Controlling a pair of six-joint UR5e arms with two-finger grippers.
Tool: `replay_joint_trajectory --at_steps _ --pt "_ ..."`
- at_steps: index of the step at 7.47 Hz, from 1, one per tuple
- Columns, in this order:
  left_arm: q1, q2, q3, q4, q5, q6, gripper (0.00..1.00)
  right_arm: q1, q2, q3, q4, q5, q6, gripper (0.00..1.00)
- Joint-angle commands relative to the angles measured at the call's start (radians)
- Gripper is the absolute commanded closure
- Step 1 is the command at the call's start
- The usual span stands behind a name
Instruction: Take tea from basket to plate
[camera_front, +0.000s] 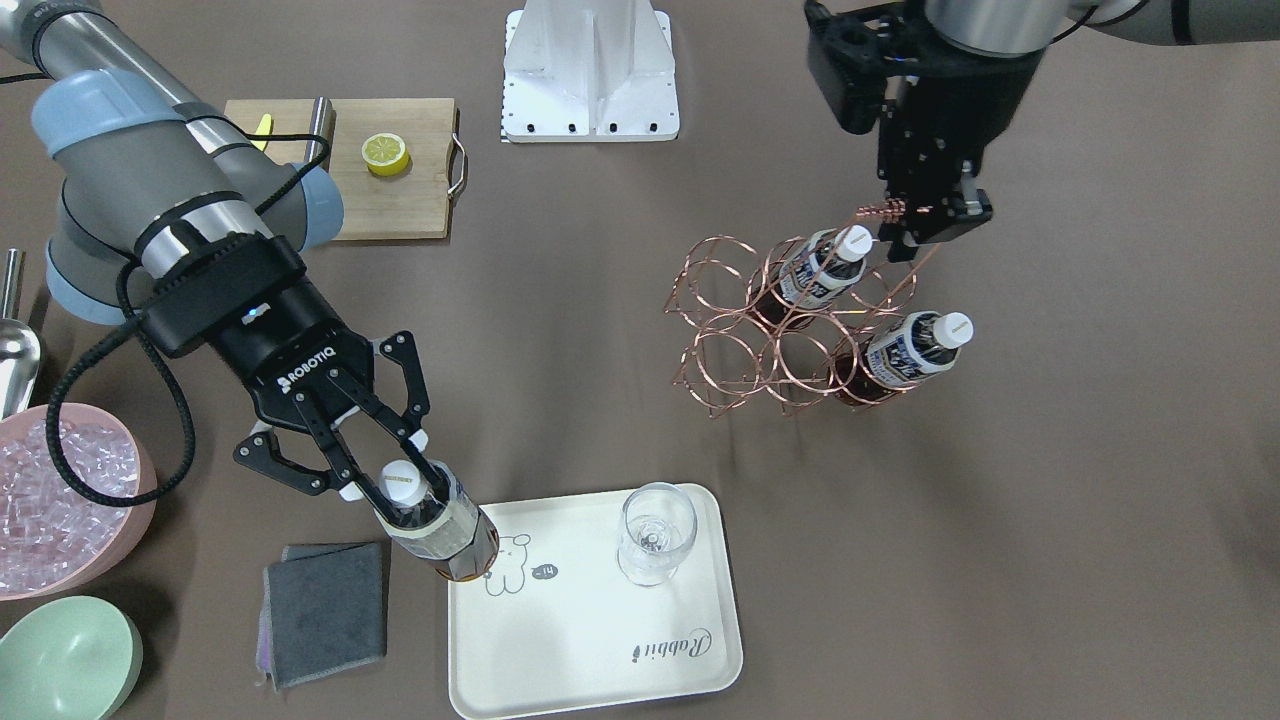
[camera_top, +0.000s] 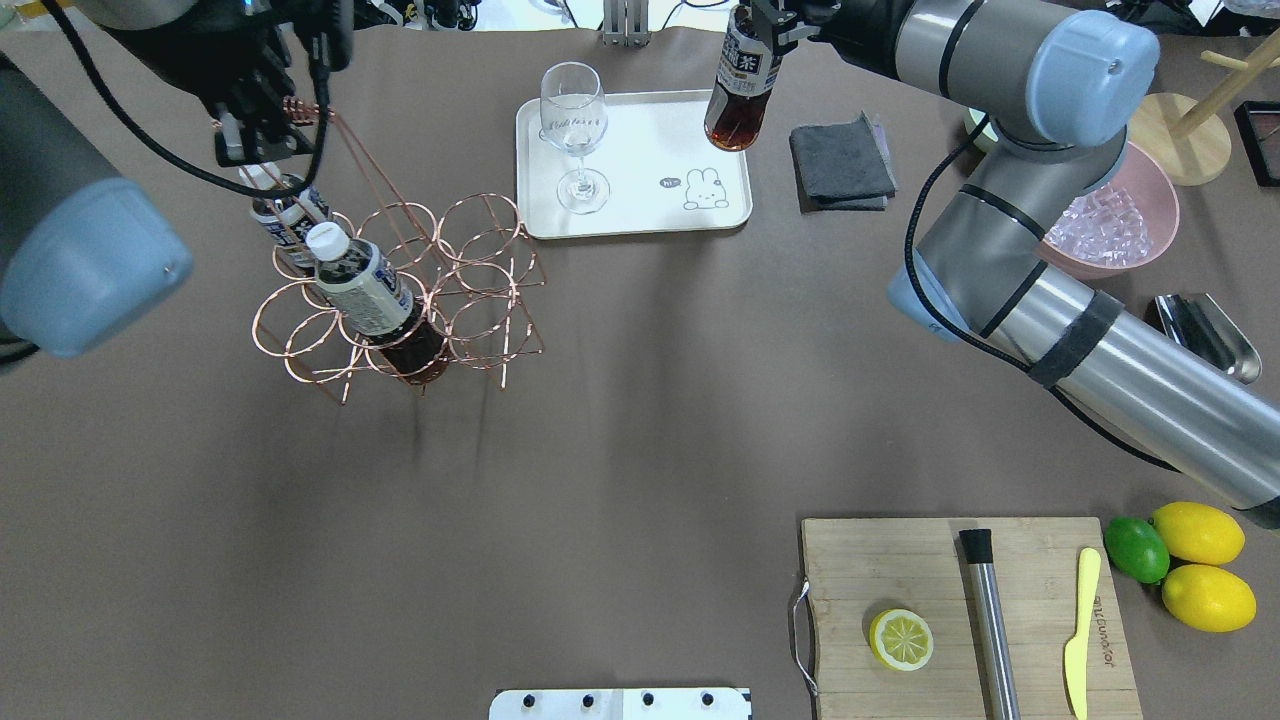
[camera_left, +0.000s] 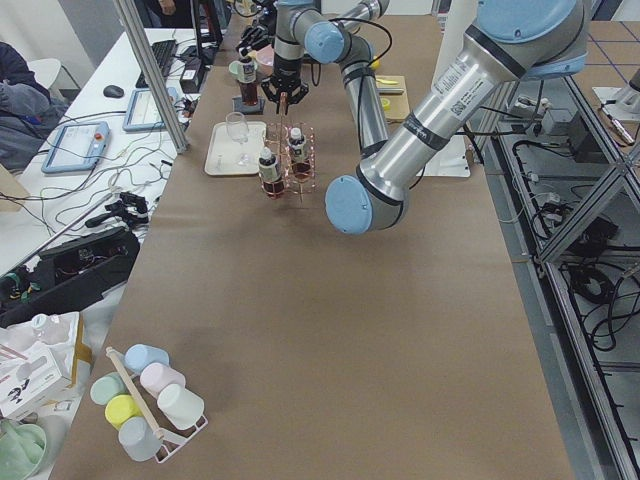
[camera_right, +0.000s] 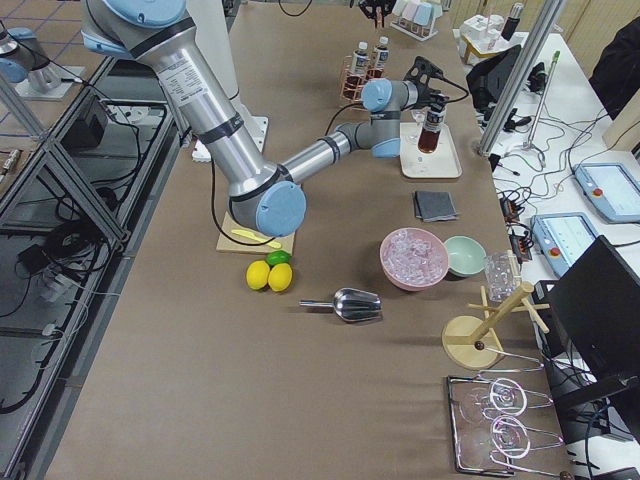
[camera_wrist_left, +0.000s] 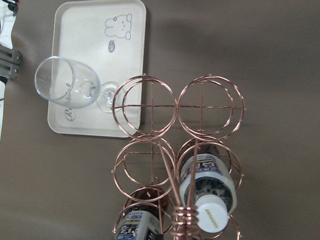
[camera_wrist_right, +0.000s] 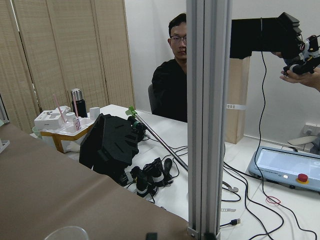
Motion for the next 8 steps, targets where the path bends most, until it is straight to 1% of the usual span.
replay_joint_trajectory --at_steps 1,2,4,6,8 --pt "-0.183 0.134 0.0 0.001 -0.08 0.203 1.0 -0.065 0.054 -0.119 0.064 -0.096 -0.002 1.0" --pt "-0.24 0.18 -0.002 -0.001 -0.091 0.253 1.0 -0.082 0.074 -0.153 0.07 -0.121 -0.002 1.0" --pt "-0.326 0.277 -0.003 -0.006 -0.087 0.327 1.0 -0.103 0.113 -0.25 0.129 -0.15 -0.002 1.0" --pt "-0.379 0.346 -0.002 -0.004 -0.074 0.392 1.0 -0.112 0.116 -0.274 0.135 -0.156 -0.003 1.0" --pt "-0.415 0.386 -0.002 -0.001 -0.05 0.458 1.0 -0.122 0.125 -0.311 0.153 -0.172 -0.005 1.0"
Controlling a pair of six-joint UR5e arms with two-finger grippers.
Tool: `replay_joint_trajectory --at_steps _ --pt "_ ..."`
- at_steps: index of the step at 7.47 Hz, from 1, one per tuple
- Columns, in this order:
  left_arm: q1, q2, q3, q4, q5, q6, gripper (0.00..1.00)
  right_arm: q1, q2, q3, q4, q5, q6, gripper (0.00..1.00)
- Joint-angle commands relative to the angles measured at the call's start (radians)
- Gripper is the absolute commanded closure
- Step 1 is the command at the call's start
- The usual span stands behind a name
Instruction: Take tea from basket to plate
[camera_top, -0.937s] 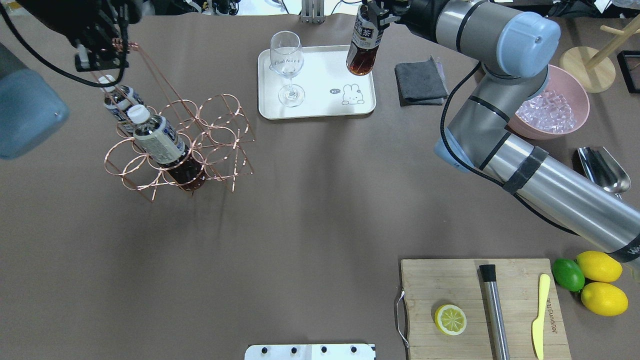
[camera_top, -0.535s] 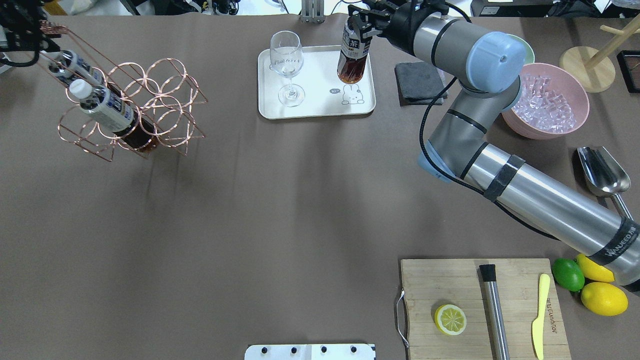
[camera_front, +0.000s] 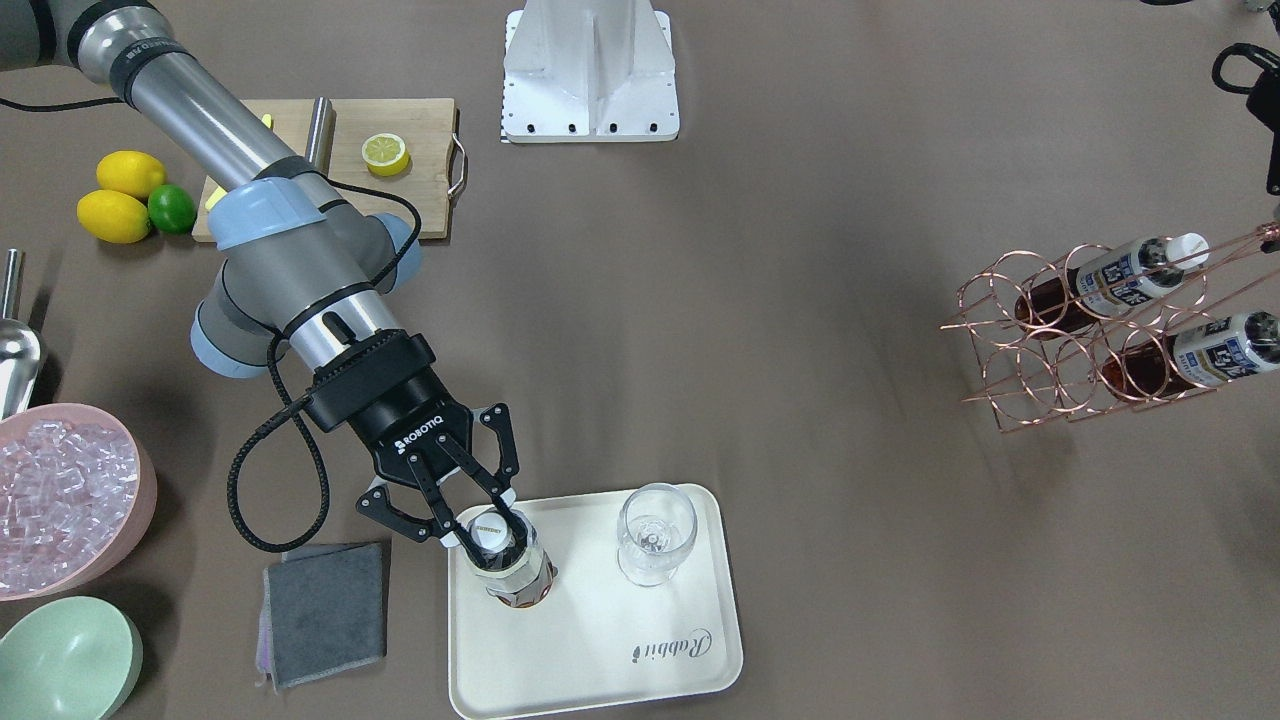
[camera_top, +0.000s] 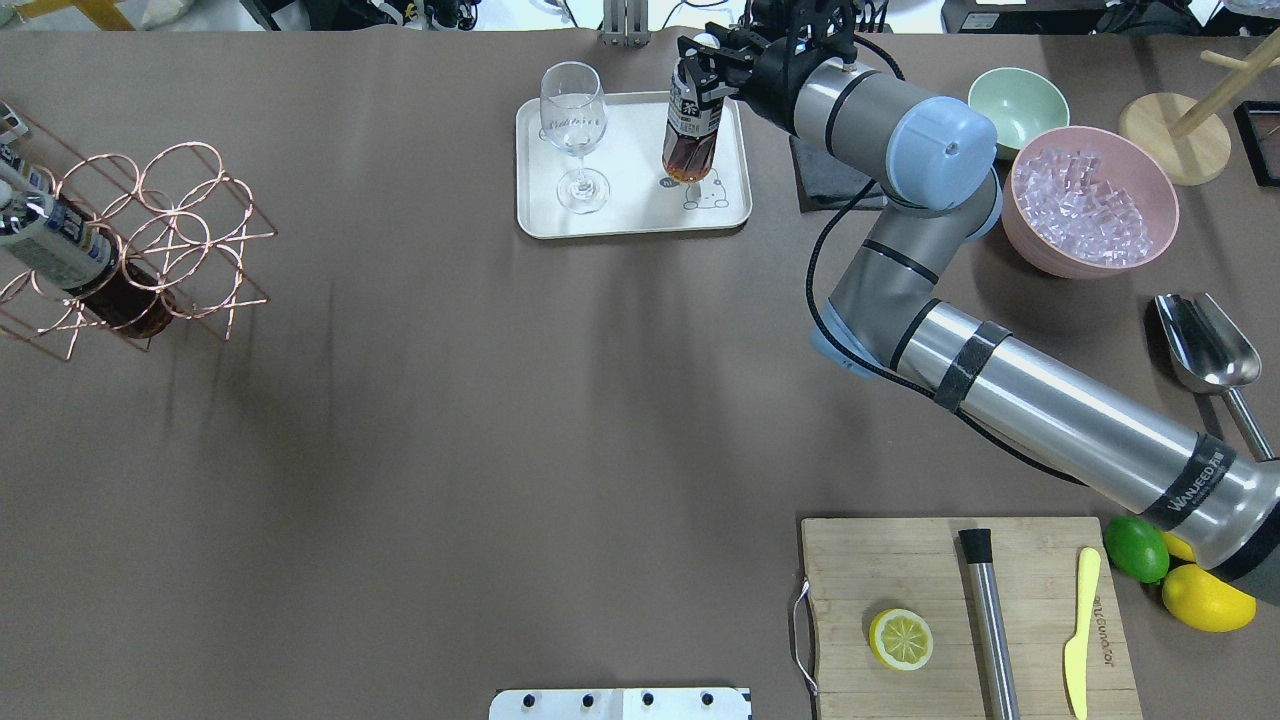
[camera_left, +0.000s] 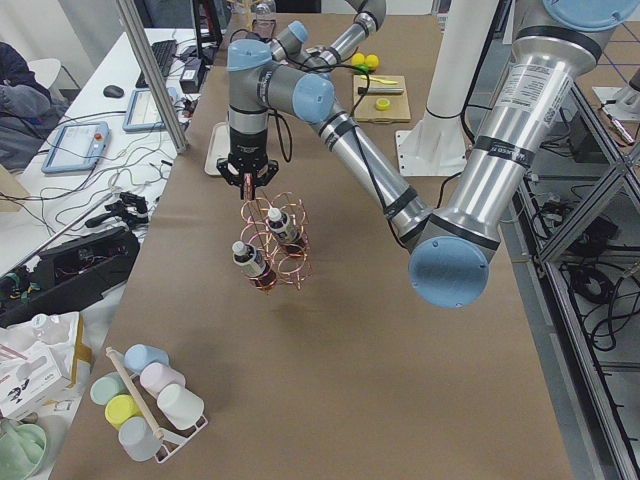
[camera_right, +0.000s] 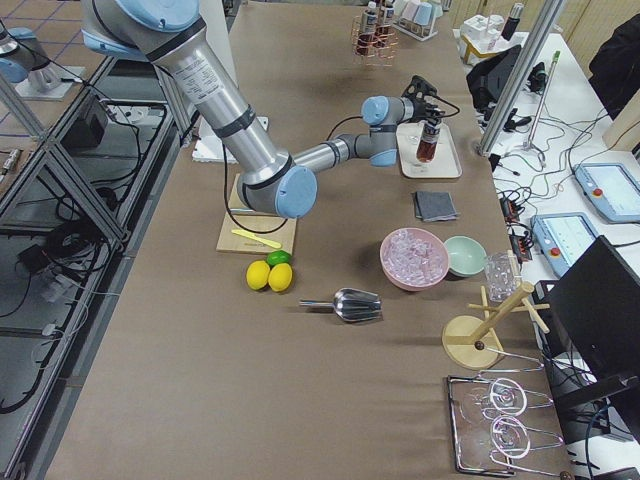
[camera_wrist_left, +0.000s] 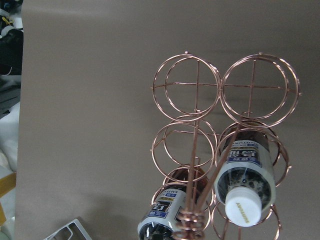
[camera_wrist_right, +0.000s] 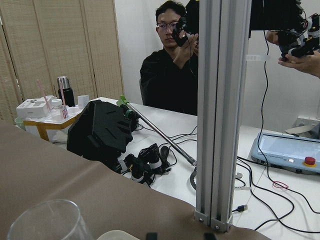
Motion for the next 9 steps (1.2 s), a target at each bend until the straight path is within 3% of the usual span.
replay_joint_trajectory --at_steps 1,3,4,5,9 --pt "-0.049 0.059 0.002 0.002 0.047 0.132 1.0 -0.012 0.009 -0.038 0.013 -0.014 -0.001 1.0" --pt "-0.057 0.084 0.018 -0.008 0.054 0.168 1.0 -0.02 0.011 -0.041 0.013 -0.022 0.001 1.0" --pt "-0.058 0.105 0.052 -0.058 0.054 0.173 1.0 -0.02 0.011 -0.044 0.011 -0.022 0.005 0.2" --pt "-0.063 0.105 0.084 -0.073 0.054 0.173 1.0 -0.02 0.015 -0.051 0.011 -0.022 0.005 0.0" --pt "-0.064 0.105 0.138 -0.144 0.106 0.173 1.0 -0.02 0.017 -0.013 0.005 -0.014 0.011 0.0"
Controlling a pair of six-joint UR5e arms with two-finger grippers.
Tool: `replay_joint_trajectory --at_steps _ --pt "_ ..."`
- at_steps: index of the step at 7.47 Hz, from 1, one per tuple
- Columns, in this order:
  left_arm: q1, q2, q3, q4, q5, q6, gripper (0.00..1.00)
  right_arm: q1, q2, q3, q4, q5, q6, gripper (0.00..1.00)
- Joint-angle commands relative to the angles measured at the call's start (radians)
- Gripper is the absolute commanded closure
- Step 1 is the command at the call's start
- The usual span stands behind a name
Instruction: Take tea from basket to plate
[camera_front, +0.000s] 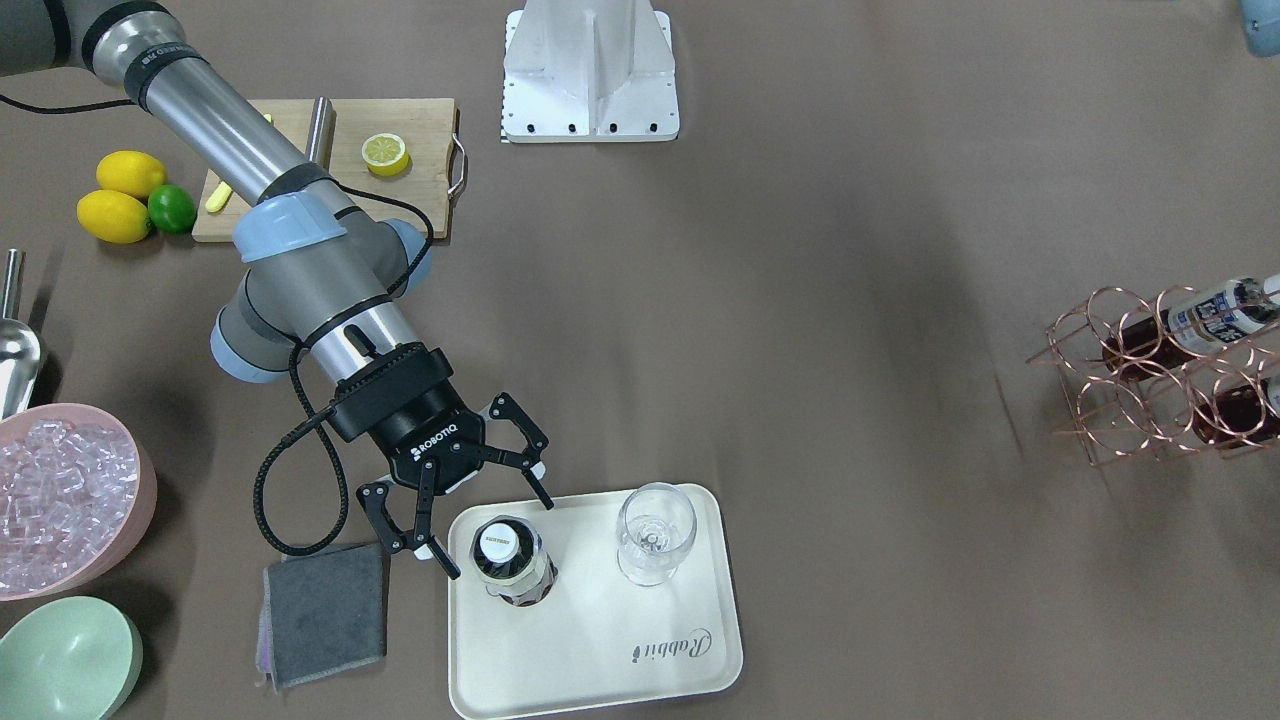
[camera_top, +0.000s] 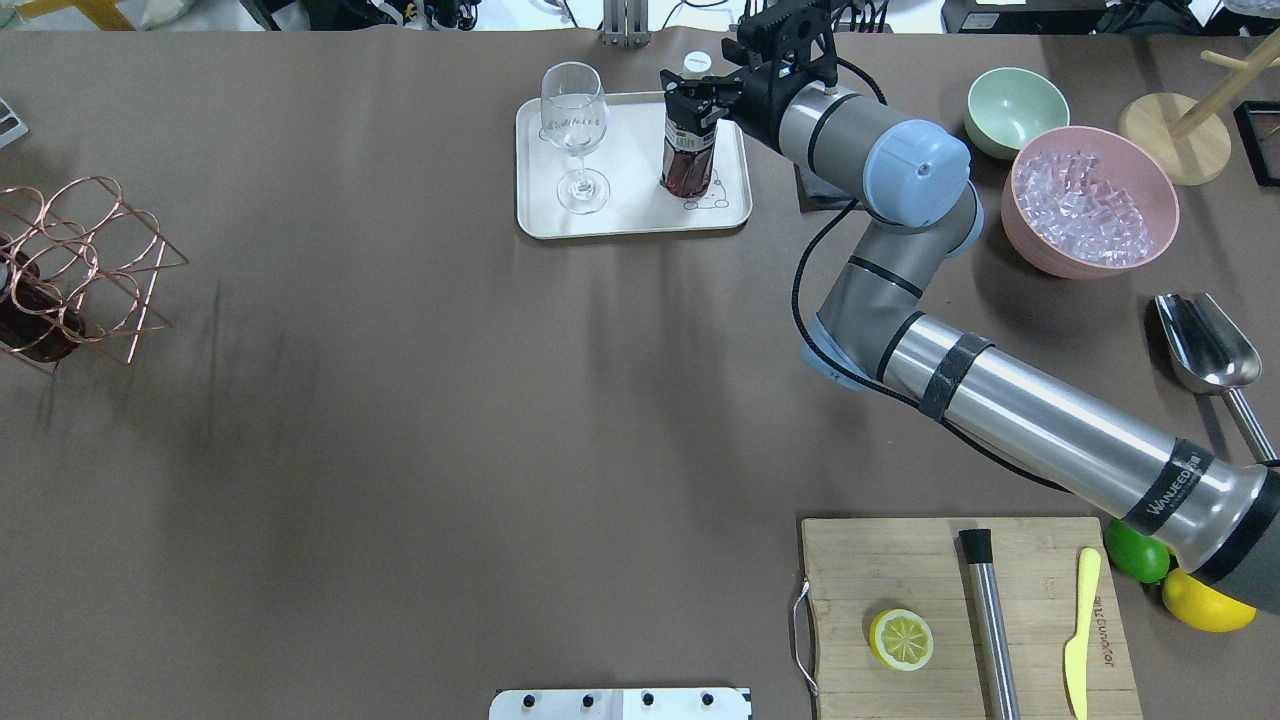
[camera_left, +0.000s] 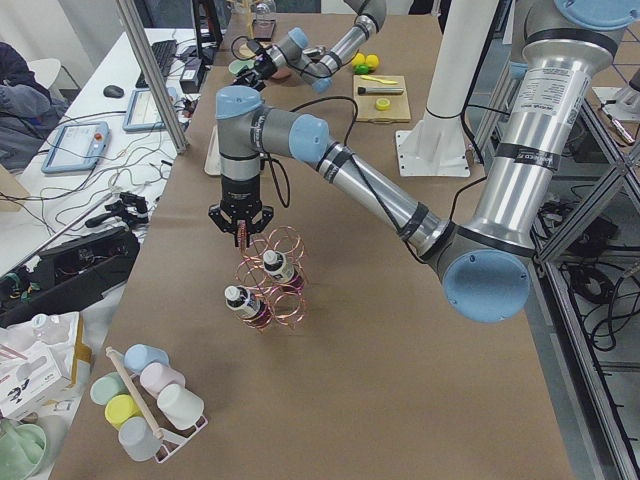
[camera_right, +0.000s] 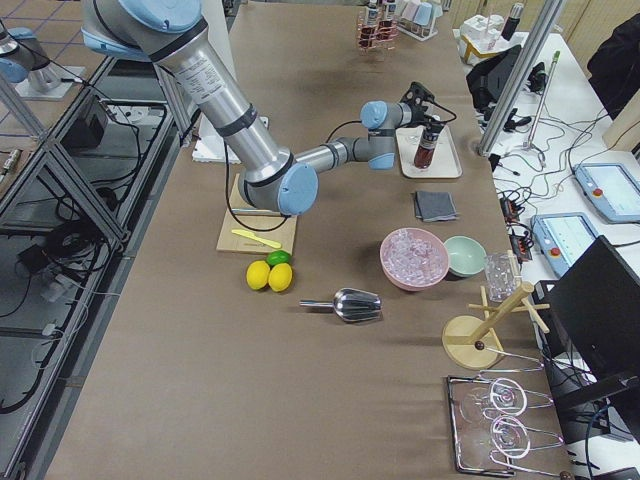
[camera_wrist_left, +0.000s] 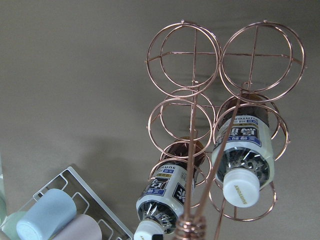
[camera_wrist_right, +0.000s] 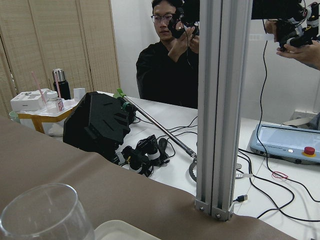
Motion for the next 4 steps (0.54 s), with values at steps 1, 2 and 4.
replay_joint_trajectory --at_steps 1,2,4 --pt "0.002 0.0 0.043 -0.051 0.037 0.0 1.0 0.001 -0.004 0.066 -0.013 0.013 0.014 0.0" --pt "0.007 0.0 0.047 -0.059 0.052 0.0 1.0 0.027 -0.021 0.147 -0.118 0.066 0.008 0.0" --pt "0.013 -0.006 0.092 -0.092 0.061 -0.001 1.0 0.099 -0.096 0.389 -0.404 0.176 -0.001 0.0"
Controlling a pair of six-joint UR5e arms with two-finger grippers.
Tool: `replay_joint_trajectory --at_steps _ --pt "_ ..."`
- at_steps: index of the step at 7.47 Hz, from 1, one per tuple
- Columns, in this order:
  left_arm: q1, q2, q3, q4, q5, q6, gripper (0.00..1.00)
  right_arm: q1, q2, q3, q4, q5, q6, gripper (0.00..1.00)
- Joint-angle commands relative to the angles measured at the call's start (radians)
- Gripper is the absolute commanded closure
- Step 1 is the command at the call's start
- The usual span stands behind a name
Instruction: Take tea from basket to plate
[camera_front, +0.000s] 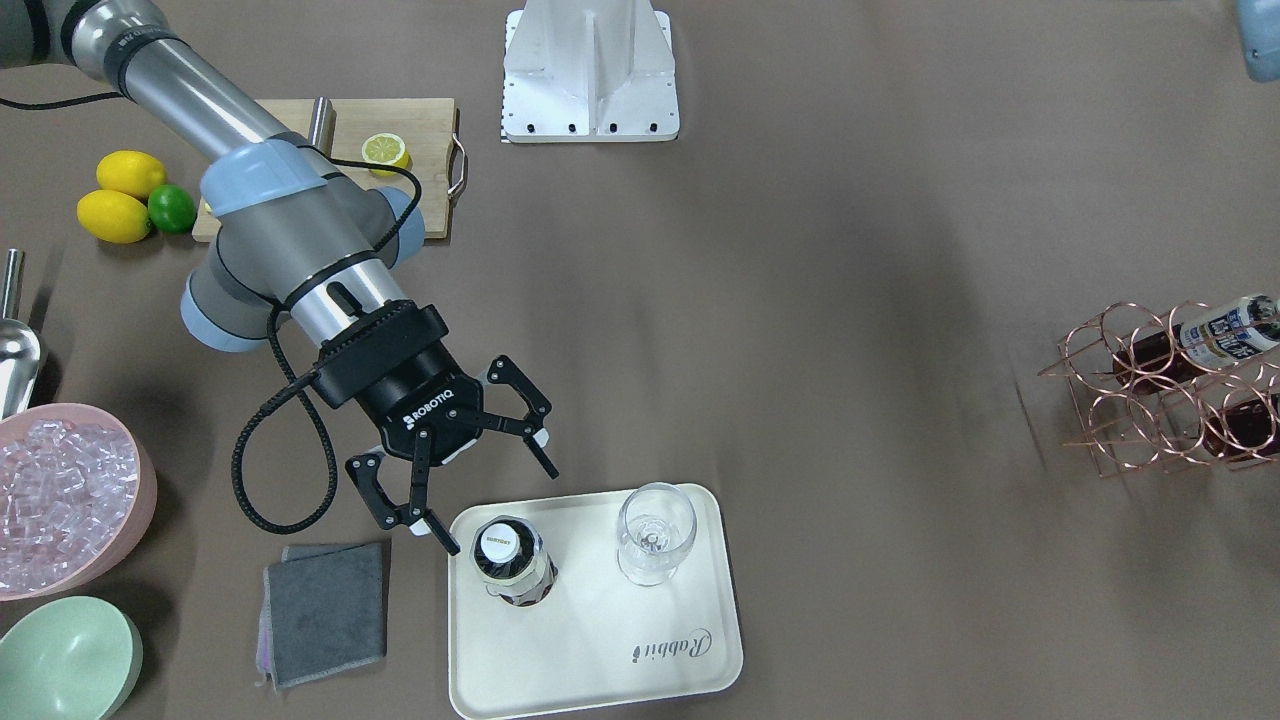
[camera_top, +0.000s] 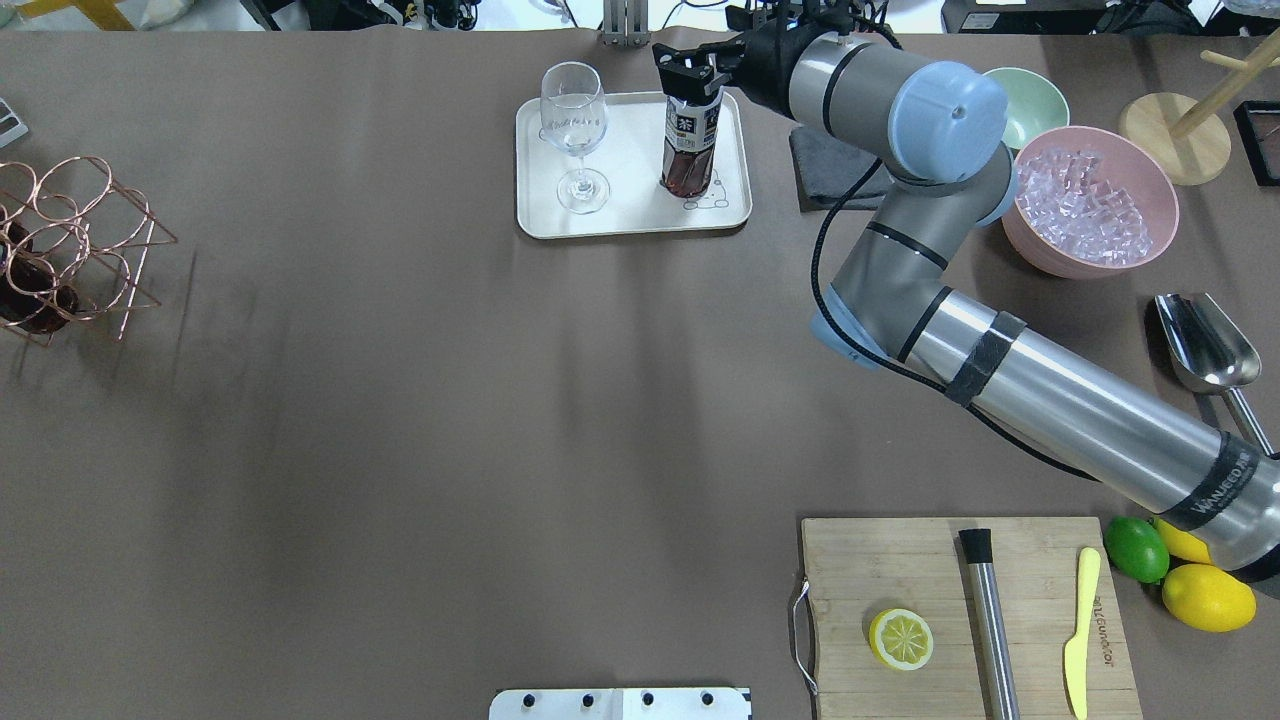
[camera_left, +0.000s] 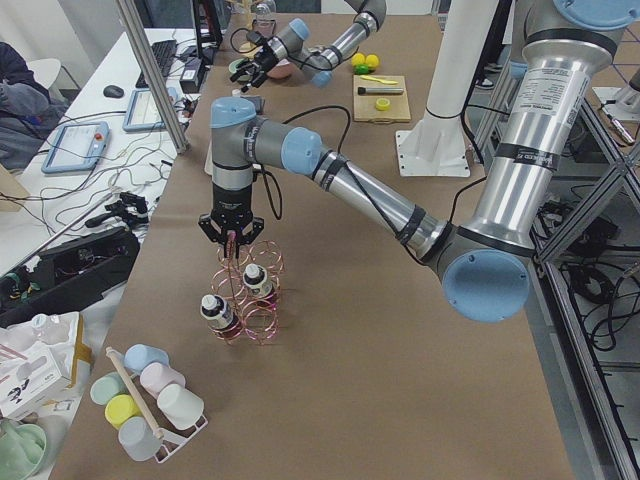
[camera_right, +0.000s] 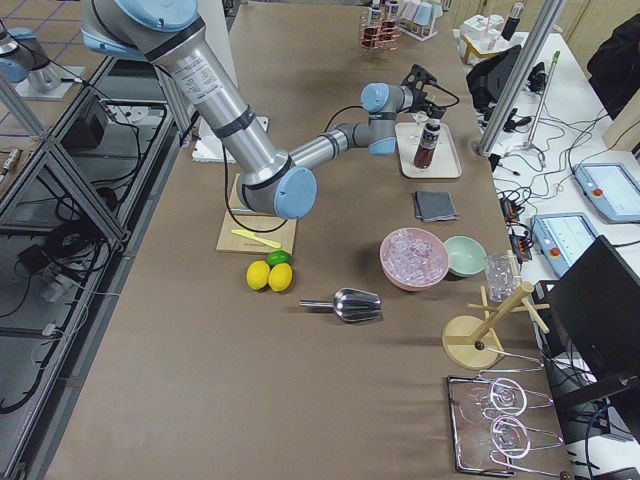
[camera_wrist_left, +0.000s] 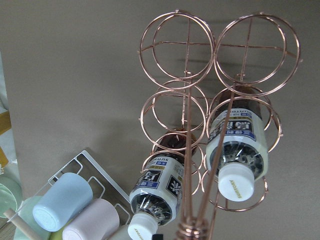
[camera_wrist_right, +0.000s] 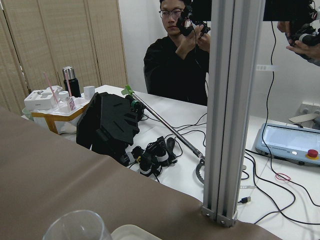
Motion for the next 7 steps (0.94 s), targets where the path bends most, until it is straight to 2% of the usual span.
replay_joint_trajectory --at_steps 1,3,4,6,7 --pt "0.016 -0.007 0.042 -0.032 0.018 -0.011 1.0 0.073 -0.137 0.339 -0.329 0.106 0.02 0.0" --pt "0.025 -0.008 0.05 -0.043 0.032 -0.018 1.0 0.1 -0.367 0.69 -0.636 0.132 0.104 0.0" --pt "0.036 -0.008 0.048 -0.046 0.047 -0.018 1.0 0.148 -0.436 0.787 -0.777 0.203 0.162 0.0" --pt "0.064 -0.008 0.048 -0.057 0.07 -0.018 1.0 0.33 -0.481 0.813 -1.055 0.444 0.131 0.0" --pt "0.071 -0.008 0.048 -0.057 0.081 -0.018 1.0 0.385 -0.53 0.811 -1.167 0.472 0.006 0.0"
